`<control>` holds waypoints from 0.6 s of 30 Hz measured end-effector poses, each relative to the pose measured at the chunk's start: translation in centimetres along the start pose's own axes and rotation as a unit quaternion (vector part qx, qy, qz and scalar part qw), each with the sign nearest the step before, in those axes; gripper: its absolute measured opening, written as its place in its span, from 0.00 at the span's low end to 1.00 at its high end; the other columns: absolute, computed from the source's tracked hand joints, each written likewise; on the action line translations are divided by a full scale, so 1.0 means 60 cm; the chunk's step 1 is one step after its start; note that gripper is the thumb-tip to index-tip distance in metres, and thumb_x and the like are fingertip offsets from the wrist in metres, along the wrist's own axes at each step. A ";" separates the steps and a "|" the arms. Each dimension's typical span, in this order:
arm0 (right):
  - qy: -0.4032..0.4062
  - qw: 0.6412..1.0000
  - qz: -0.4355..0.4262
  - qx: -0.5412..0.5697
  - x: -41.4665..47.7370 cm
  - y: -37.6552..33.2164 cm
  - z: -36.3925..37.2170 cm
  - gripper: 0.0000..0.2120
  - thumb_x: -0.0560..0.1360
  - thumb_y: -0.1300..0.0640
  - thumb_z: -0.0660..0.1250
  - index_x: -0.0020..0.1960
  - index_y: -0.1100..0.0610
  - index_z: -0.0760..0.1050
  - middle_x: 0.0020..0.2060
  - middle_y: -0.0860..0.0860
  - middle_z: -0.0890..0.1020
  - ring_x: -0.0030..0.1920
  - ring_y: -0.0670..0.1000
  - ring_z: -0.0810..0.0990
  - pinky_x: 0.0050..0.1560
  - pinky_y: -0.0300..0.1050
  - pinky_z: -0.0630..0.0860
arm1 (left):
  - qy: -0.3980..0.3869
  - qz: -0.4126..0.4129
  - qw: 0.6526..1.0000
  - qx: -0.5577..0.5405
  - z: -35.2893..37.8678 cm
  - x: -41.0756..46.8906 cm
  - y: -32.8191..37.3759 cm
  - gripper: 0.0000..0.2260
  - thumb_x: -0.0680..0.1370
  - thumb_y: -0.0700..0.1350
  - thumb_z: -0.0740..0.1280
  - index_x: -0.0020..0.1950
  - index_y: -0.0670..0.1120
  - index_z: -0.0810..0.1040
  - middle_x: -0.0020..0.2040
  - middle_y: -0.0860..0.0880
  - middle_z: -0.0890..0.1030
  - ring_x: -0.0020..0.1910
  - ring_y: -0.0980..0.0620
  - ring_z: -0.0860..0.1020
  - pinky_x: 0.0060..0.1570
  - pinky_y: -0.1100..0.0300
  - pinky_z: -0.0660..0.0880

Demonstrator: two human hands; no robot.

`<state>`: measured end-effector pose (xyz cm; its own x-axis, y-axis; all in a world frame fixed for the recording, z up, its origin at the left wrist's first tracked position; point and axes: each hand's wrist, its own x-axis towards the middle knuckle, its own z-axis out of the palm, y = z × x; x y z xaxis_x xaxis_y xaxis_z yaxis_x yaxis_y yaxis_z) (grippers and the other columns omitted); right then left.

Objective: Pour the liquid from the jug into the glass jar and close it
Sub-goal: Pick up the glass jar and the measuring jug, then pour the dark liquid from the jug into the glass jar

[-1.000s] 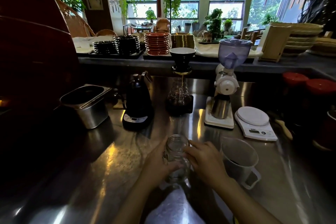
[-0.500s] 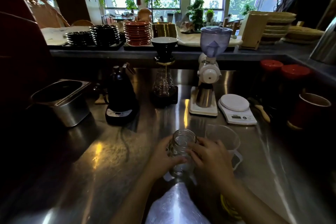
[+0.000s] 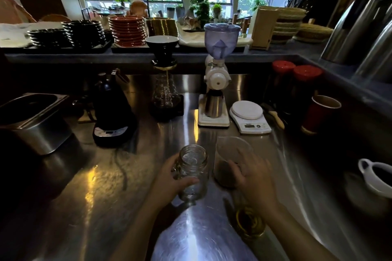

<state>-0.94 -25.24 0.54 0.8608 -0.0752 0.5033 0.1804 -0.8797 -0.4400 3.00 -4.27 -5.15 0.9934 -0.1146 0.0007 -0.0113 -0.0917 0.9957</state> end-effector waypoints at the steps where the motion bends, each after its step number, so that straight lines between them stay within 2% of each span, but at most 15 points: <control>1: 0.004 1.000 0.020 -0.009 -0.004 0.011 -0.002 0.17 0.70 0.58 0.71 0.56 0.62 0.74 0.47 0.60 0.82 0.46 0.61 0.79 0.47 0.51 0.69 | 0.000 0.000 1.000 -0.005 0.000 -0.001 0.001 0.33 0.59 0.41 0.82 0.61 0.54 0.76 0.56 0.48 0.83 0.55 0.49 0.82 0.50 0.55 0.80; 3: 0.002 0.999 0.052 -0.014 -0.014 0.029 -0.002 0.18 0.70 0.59 0.71 0.57 0.64 0.74 0.46 0.62 0.81 0.45 0.63 0.78 0.46 0.55 0.72 | -0.007 0.000 1.000 -0.011 0.001 -0.004 0.004 0.33 0.62 0.36 0.81 0.64 0.52 0.75 0.58 0.47 0.82 0.56 0.48 0.81 0.53 0.50 0.80; 4: -0.004 0.998 0.064 -0.014 -0.020 0.035 0.000 0.18 0.70 0.59 0.71 0.57 0.64 0.73 0.46 0.62 0.81 0.44 0.63 0.78 0.46 0.56 0.73 | -0.011 0.001 1.000 -0.013 0.002 -0.004 0.006 0.33 0.63 0.35 0.80 0.65 0.50 0.74 0.59 0.46 0.81 0.56 0.48 0.81 0.52 0.50 0.80; 7: -0.008 0.996 0.086 -0.024 -0.037 0.048 0.006 0.14 0.69 0.60 0.72 0.50 0.65 0.75 0.41 0.62 0.81 0.41 0.64 0.78 0.41 0.57 0.73 | -0.010 0.007 1.000 -0.023 0.005 -0.007 0.010 0.33 0.65 0.31 0.78 0.67 0.46 0.72 0.59 0.45 0.80 0.53 0.53 0.81 0.45 0.62 0.80; 8: -0.010 0.995 0.093 -0.027 -0.040 0.051 0.009 0.12 0.69 0.59 0.72 0.49 0.64 0.76 0.41 0.62 0.81 0.41 0.64 0.78 0.41 0.57 0.74 | -0.010 0.007 0.999 -0.029 0.006 -0.008 0.011 0.33 0.65 0.30 0.77 0.67 0.45 0.71 0.60 0.44 0.80 0.53 0.52 0.81 0.45 0.63 0.80; 12: -0.029 0.991 0.128 -0.021 -0.039 0.060 0.011 0.07 0.71 0.58 0.69 0.46 0.61 0.76 0.40 0.58 0.81 0.41 0.60 0.78 0.40 0.54 0.73 | -0.014 -0.010 0.998 -0.065 0.006 -0.010 0.009 0.34 0.65 0.31 0.77 0.68 0.47 0.71 0.61 0.43 0.80 0.58 0.44 0.80 0.56 0.41 0.78; 14: -0.043 0.984 0.170 0.021 -0.035 0.064 0.010 0.06 0.74 0.57 0.67 0.42 0.60 0.75 0.36 0.57 0.81 0.37 0.59 0.78 0.39 0.55 0.74 | -0.017 -0.018 0.997 -0.070 0.004 -0.009 0.005 0.34 0.65 0.33 0.78 0.67 0.50 0.72 0.62 0.43 0.80 0.58 0.42 0.80 0.57 0.38 0.76; 16: -0.062 0.964 0.231 0.115 -0.029 0.066 0.007 0.09 0.76 0.56 0.64 0.40 0.60 0.74 0.34 0.57 0.80 0.35 0.57 0.78 0.38 0.56 0.76 | -0.021 -0.028 0.997 -0.072 0.002 -0.009 0.002 0.34 0.64 0.34 0.79 0.66 0.52 0.73 0.62 0.43 0.80 0.59 0.41 0.79 0.57 0.36 0.76; 18: -0.052 0.934 0.270 0.230 -0.023 0.061 0.004 0.08 0.76 0.58 0.64 0.40 0.62 0.75 0.35 0.61 0.80 0.36 0.56 0.77 0.37 0.50 0.75 | -0.021 -0.035 0.996 -0.074 0.001 -0.009 0.001 0.33 0.64 0.35 0.79 0.65 0.53 0.73 0.61 0.43 0.80 0.59 0.41 0.79 0.57 0.36 0.75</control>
<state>-1.34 -28.22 -1.93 0.9225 -0.3824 0.0524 -0.1277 -0.4305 -0.8935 2.48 -4.30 -5.11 0.9854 -0.1552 -0.0700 0.0780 0.0460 0.9959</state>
